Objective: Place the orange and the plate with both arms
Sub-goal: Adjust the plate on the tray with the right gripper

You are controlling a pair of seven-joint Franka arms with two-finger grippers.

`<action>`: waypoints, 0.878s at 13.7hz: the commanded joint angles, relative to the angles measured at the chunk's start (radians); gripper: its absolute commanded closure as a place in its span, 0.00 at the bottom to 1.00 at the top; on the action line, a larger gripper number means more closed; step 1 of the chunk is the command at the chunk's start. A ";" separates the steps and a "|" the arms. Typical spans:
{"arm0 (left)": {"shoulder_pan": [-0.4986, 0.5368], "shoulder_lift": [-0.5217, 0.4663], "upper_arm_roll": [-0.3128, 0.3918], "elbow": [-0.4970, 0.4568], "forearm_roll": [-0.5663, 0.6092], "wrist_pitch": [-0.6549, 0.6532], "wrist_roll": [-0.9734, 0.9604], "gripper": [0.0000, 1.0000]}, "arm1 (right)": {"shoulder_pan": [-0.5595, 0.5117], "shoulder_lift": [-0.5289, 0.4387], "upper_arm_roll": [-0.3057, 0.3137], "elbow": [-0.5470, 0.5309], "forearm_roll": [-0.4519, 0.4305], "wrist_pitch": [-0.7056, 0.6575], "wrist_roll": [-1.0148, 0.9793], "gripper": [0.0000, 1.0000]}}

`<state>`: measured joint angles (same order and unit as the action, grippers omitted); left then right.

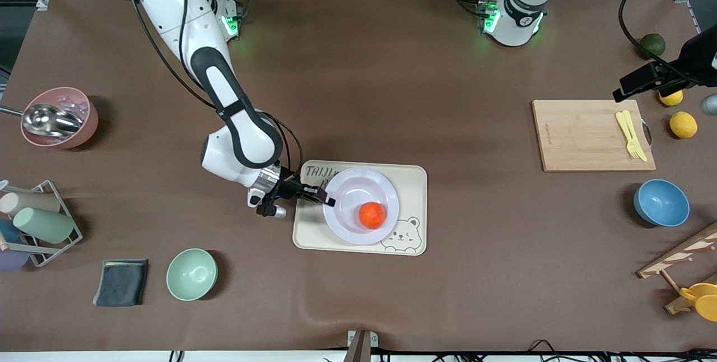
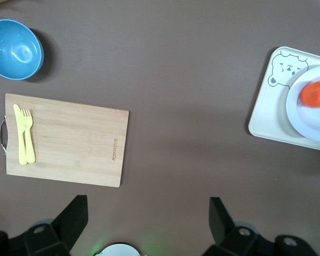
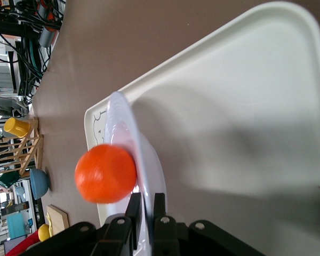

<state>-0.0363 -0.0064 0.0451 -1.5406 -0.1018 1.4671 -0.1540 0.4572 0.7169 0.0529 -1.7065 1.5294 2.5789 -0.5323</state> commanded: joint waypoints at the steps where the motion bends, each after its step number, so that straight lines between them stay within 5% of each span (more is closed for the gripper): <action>1: -0.002 -0.001 0.001 -0.003 0.019 0.009 0.011 0.00 | -0.005 0.025 0.005 0.031 -0.028 0.018 0.015 0.82; 2: -0.004 -0.003 0.001 -0.003 0.019 0.009 0.010 0.00 | -0.012 0.024 0.007 0.031 -0.058 0.018 0.015 0.61; 3: -0.005 -0.003 0.001 -0.003 0.019 0.009 0.010 0.00 | -0.017 0.024 0.007 0.031 -0.083 0.018 0.018 0.21; 4: -0.007 -0.001 -0.001 -0.003 0.019 0.009 0.010 0.00 | -0.021 0.024 0.007 0.028 -0.090 0.018 0.014 0.00; 12: -0.008 0.000 0.001 -0.001 0.019 0.009 0.010 0.00 | -0.066 0.001 -0.001 -0.011 -0.239 0.006 0.020 0.00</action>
<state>-0.0389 -0.0051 0.0444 -1.5429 -0.1018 1.4683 -0.1540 0.4074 0.7200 0.0455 -1.7089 1.3401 2.5908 -0.5321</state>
